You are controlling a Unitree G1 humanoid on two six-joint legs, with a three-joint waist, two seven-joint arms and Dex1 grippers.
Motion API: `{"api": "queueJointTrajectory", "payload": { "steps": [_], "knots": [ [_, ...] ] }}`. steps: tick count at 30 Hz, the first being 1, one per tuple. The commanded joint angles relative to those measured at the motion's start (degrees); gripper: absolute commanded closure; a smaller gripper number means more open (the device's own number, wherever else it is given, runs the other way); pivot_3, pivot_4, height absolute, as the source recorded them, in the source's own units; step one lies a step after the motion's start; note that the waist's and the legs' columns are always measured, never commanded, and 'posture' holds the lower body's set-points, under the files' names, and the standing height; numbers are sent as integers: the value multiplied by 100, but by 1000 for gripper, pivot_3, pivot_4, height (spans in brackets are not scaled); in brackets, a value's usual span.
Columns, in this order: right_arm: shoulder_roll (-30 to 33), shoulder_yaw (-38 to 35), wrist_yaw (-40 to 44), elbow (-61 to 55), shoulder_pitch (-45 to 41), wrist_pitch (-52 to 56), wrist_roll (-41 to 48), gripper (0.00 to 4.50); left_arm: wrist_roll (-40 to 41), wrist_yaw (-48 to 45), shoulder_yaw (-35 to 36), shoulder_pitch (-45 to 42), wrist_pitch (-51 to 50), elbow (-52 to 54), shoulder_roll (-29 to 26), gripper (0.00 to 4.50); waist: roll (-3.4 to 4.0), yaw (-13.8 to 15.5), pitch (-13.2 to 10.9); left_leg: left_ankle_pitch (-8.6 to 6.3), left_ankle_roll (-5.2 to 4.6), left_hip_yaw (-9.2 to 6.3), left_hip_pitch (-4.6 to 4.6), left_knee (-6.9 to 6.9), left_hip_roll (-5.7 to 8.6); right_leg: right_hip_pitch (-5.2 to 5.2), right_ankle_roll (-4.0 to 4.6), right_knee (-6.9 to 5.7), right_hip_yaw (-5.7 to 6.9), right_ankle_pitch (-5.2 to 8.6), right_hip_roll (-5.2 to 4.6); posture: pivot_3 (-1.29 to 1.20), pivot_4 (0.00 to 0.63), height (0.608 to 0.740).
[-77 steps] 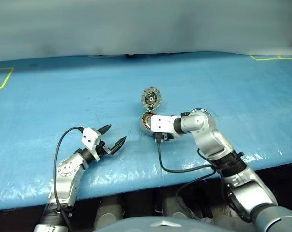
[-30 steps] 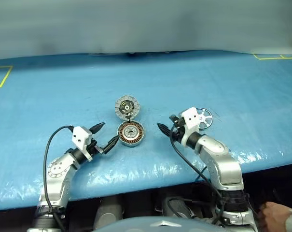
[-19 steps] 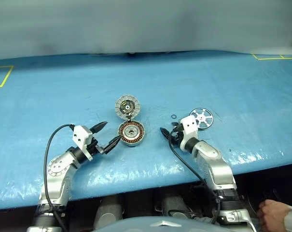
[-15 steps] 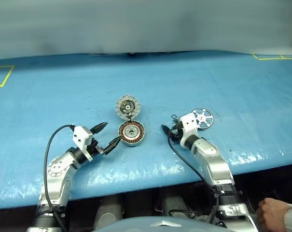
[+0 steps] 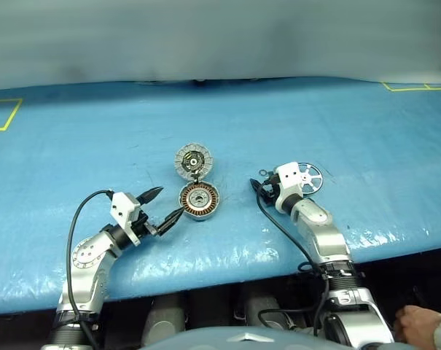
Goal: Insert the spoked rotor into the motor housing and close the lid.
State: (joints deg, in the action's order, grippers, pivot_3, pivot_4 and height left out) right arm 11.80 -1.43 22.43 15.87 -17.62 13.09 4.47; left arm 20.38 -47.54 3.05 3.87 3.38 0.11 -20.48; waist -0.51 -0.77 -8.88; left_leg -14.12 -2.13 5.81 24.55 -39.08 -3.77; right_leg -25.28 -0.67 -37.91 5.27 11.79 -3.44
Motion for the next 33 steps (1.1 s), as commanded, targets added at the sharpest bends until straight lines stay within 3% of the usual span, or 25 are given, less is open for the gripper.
{"api": "queueJointTrajectory", "payload": {
  "steps": [1, 3, 6, 12, 13, 20, 25, 33],
  "knots": [
    [-6, -126, -99, 281, -180, -117, 74, 1191, 13, 1, -19, -12, 74, 163, -18, 0, 0, 0, 0, 0, 0, 0, 0, 0, 1, 0, -1, 0, -1, 0, 0, 0, 150, 740],
    [-31, -123, -121, 425, -272, -152, 97, 1191, 12, 6, -31, -18, 70, 168, -21, 0, 0, -1, 0, 0, 0, 1, 0, 0, 1, 0, -1, 0, -2, -1, 0, 0, 150, 740],
    [-40, -99, -194, 602, -355, -103, 61, 1765, 12, 13, -36, -17, 67, 181, -25, 0, 0, -3, 1, 0, -1, 2, -1, 0, 1, 0, -3, -1, -3, -3, 0, 0, 150, 740],
    [-99, -79, -109, 401, -156, 52, 193, 3764, 38, -26, -13, 88, 126, 198, -32, 0, 0, -3, 3, 0, -1, 2, -2, 1, -2, 1, -4, -1, -4, -3, 0, 0, 150, 740],
    [-106, -71, -85, 313, -100, 91, 224, 3852, 41, -35, -14, 102, 137, 198, -30, 0, 0, -2, 4, 0, -1, 3, -2, 1, -3, 1, -4, -2, -4, -3, 0, 0, 150, 740],
    [-158, 265, 493, -1174, 454, 264, 635, 3851, 19, -145, -58, 162, 270, 145, -54, 0, 1, 1, 5, 0, -1, 1, -1, 1, -6, -1, -3, -1, -3, -2, -1, 0, 150, 740],
    [-15, 816, 1034, -2268, 405, 444, 758, 3851, -13, -281, -110, 112, 378, 60, -91, 0, 6, -35, 2, 0, -1, 4, 1, 1, -8, -9, -2, -4, -6, -2, 1, 0, 150, 740],
    [74, 1771, 1438, -2604, 163, 901, 614, 3851, -126, -301, -179, 48, 570, -142, -75, 0, 3, 12, 3, -1, -2, 1, 6, 2, -4, -8, 1, 2, -1, -1, -2, 0, 150, 740]
  ]
}}
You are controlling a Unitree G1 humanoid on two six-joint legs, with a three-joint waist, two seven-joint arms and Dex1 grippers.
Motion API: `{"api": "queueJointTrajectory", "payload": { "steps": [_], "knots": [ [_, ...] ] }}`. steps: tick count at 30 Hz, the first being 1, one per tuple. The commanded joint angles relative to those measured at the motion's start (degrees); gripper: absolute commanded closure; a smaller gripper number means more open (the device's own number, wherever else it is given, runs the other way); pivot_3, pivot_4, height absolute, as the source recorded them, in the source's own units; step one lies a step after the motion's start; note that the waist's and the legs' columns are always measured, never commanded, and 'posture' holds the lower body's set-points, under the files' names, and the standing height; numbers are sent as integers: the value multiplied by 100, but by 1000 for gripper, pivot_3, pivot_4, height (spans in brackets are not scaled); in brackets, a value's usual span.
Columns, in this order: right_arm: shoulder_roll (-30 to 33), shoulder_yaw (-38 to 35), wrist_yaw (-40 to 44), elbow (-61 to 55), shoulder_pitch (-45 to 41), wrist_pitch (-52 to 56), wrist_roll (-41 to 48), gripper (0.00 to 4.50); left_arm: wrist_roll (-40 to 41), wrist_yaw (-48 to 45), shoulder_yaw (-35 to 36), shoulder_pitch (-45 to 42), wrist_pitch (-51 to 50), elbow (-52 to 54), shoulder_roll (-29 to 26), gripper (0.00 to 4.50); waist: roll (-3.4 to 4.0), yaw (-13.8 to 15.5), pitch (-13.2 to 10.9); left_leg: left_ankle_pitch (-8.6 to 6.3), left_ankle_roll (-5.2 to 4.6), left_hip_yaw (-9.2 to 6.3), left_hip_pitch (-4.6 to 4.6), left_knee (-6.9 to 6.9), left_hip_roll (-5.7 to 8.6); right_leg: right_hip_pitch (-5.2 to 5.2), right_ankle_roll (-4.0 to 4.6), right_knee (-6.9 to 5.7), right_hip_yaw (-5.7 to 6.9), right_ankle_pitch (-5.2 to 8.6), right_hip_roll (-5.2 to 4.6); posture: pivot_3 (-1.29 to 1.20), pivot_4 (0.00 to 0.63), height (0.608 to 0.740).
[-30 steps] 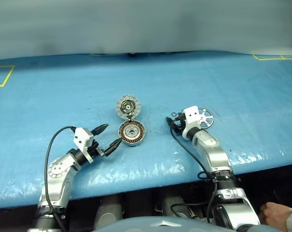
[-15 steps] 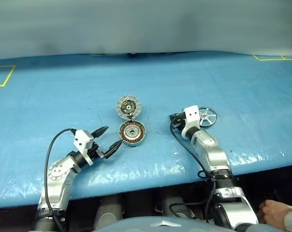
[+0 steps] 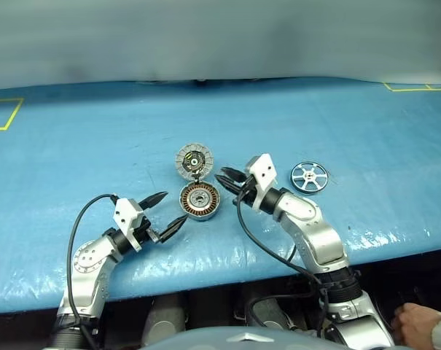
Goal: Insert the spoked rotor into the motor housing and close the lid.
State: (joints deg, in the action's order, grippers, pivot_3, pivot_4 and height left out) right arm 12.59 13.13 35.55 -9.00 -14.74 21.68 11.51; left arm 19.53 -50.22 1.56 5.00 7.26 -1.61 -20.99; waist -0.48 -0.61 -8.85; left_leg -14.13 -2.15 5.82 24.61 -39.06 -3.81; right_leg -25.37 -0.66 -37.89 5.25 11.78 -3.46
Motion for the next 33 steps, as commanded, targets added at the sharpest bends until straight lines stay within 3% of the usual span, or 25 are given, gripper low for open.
{"api": "queueJointTrajectory", "payload": {
  "steps": [1, 12, 33],
  "knots": [
    [3, 436, 124, -21, -140, 18, -192, 3851, -48, -28, -30, -57, 209, 23, -6, 0, 0, -3, 0, 0, 0, 0, 1, 0, 1, 0, -1, 0, 0, 0, 0, 0, 150, 740],
    [-230, 599, -66, 679, -313, -173, -430, 3851, -76, -10, -55, -30, 354, -43, 48, 0, 0, -8, 0, 0, 0, 1, -1, -3, -1, 0, -1, -2, 1, -1, 1, 0, 150, 740],
    [-325, 672, 10, 807, -291, -166, -462, 3851, -128, 39, -70, -57, 417, -162, 34, 0, 0, -7, 0, 0, 0, 1, -1, -3, -1, 1, -2, -3, 2, -1, 1, 0, 150, 740]
  ]
}}
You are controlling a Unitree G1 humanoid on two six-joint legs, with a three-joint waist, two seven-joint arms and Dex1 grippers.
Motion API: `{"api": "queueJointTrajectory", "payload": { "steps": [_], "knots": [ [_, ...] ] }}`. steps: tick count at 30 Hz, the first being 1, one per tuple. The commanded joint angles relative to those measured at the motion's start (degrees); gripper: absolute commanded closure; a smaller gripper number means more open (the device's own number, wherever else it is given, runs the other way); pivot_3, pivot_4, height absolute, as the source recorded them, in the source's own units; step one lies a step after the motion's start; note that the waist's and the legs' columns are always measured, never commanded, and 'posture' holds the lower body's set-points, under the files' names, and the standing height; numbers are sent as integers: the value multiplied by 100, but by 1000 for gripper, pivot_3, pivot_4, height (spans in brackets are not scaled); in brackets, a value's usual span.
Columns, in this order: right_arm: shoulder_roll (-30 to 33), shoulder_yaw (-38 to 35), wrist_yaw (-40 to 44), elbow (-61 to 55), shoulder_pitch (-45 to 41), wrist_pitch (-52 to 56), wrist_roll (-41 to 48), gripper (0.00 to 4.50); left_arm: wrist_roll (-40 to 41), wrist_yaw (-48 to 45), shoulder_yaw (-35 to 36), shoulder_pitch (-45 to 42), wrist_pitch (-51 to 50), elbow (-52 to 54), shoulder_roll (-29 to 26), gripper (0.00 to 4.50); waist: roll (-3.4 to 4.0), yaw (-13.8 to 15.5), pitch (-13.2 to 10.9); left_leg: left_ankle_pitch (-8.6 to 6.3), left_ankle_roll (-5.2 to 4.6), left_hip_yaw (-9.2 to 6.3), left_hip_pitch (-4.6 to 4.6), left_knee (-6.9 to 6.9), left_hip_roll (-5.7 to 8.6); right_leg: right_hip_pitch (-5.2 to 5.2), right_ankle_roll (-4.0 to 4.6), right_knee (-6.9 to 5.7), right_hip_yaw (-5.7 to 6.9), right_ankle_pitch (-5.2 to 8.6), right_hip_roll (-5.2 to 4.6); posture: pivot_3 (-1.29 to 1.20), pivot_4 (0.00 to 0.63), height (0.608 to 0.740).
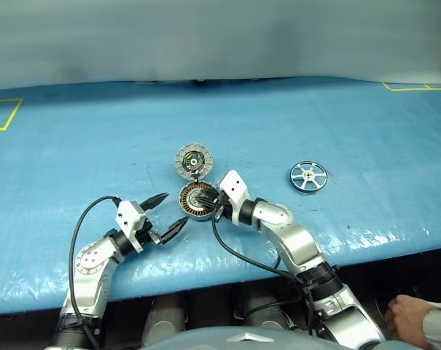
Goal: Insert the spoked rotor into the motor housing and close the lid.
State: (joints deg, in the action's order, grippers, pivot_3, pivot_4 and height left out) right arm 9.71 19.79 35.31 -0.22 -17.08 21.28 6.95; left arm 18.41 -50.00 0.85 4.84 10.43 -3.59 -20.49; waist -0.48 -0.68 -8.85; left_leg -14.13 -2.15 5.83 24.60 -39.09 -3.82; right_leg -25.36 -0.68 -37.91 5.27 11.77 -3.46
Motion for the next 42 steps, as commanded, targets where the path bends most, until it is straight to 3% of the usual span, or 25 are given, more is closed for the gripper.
{"api": "queueJointTrajectory", "payload": {
  "steps": [1, 10, 14, 24, 27, 31, 42],
  "knots": [
    [-38, 13, 33, -77, -46, -125, -10, 3851, -20, 18, -1, -42, 100, 37, -19, 0, 0, 0, 0, 0, 0, 0, 0, 0, 0, 0, 0, 0, 0, 0, 0, 0, 150, 740],
    [-44, 39, 87, -29, -30, -114, -3, 3851, -47, 26, 3, -49, 89, 44, -47, 0, 0, 0, 0, 0, 0, 0, -2, 0, 0, 2, 0, 0, 0, 0, 0, 0, 150, 740],
    [-74, 10, 99, -75, -14, -200, 17, 2475, -50, 32, 7, -49, 88, 48, -49, 0, 0, 0, 0, 0, 0, 0, -2, 0, 0, 1, 0, 0, 0, 0, 0, 0, 150, 740],
    [-229, -194, 59, -261, -15, -111, 255, 2475, -76, 47, -15, -55, 76, 22, -37, 0, 0, 0, 0, 0, 0, 0, -1, 0, 0, 2, 0, -1, 0, 0, 0, 0, 150, 740],
    [-269, -250, 49, -259, -14, -88, 330, 3109, -79, 56, -20, -59, 73, 17, -35, 0, 0, 0, 0, 0, 0, 0, -1, 0, 0, 2, 0, -1, 0, 0, 0, 0, 150, 740],
    [-248, -243, 10, -195, -21, -55, 284, 4407, -84, 71, -26, -56, 74, 1, -31, 0, 0, 0, 0, 0, 0, 0, -1, 0, 0, 2, 0, -1, 0, -1, 0, 0, 150, 740],
    [-215, -111, 32, -16, -31, -38, 224, 4461, -103, 128, -40, -27, 99, -23, -47, 0, 0, 0, 0, 0, 0, 0, -2, 0, 0, 2, 0, -2, 0, -1, 0, 0, 150, 740]
  ]
}}
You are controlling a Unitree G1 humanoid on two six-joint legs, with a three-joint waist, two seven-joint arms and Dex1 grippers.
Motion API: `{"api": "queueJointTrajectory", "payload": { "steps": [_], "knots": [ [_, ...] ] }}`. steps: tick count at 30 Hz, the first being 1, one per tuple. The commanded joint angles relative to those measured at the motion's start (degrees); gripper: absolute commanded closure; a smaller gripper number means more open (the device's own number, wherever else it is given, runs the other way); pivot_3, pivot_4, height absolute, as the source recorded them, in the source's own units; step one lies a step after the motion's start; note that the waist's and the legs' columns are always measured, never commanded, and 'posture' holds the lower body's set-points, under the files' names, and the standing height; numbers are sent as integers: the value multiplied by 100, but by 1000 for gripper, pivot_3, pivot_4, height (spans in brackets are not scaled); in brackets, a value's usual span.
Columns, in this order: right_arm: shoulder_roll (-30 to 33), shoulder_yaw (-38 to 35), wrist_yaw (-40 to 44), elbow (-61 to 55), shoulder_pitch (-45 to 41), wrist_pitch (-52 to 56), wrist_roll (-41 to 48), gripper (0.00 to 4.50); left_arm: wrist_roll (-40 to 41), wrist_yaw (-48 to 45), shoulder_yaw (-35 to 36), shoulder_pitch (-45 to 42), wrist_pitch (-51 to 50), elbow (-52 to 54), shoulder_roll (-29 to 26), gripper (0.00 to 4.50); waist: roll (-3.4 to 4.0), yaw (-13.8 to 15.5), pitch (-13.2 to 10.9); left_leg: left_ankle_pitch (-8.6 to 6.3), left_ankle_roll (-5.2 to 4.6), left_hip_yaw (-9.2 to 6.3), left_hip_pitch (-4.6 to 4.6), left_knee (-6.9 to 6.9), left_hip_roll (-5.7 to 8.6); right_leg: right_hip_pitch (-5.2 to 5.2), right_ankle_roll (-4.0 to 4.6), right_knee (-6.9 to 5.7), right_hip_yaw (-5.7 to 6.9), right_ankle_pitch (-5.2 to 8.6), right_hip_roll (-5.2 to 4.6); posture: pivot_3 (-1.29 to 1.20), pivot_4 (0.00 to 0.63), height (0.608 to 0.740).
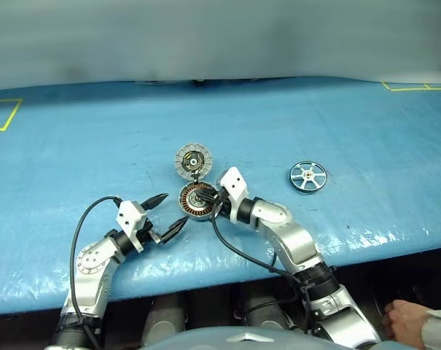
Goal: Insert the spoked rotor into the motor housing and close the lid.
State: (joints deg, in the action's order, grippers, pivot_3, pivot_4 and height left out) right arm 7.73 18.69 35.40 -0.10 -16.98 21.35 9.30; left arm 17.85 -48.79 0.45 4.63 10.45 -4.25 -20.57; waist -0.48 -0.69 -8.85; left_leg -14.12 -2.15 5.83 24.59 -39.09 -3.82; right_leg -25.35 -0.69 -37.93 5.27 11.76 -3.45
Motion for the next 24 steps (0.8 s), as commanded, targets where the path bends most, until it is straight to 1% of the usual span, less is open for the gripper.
{"api": "queueJointTrajectory", "payload": {
  "steps": [1, 8, 18, 24],
  "knots": [
    [-8, 20, 25, 19, -48, -38, -32, 4461, -54, 15, 5, 1, 98, 41, -45, 0, 0, 0, 0, 0, 0, 0, 0, 0, 0, 0, 0, 0, 0, 0, 0, 0, 150, 740],
    [36, 131, -1, 216, -88, -68, -234, 4461, -80, 44, 25, 24, 107, 56, -48, 0, 0, -1, 1, 0, 0, 0, -3, 0, 0, 2, 0, -1, 0, 0, 0, 0, 150, 740],
    [255, 476, -41, 14, -165, -69, -757, 4461, -87, 54, 32, 53, 103, 74, -43, 0, -1, -9, 3, 0, 0, 0, -8, -1, -1, 6, 1, -1, 0, 0, 0, 0, 150, 740],
    [330, 636, -71, -161, -313, 303, -994, 4461, -89, 43, 14, 31, 108, 47, -29, 0, -1, -6, 3, 0, 0, 0, -7, -1, -1, 5, 1, -1, 0, 1, 0, 0, 150, 740]
  ]
}}
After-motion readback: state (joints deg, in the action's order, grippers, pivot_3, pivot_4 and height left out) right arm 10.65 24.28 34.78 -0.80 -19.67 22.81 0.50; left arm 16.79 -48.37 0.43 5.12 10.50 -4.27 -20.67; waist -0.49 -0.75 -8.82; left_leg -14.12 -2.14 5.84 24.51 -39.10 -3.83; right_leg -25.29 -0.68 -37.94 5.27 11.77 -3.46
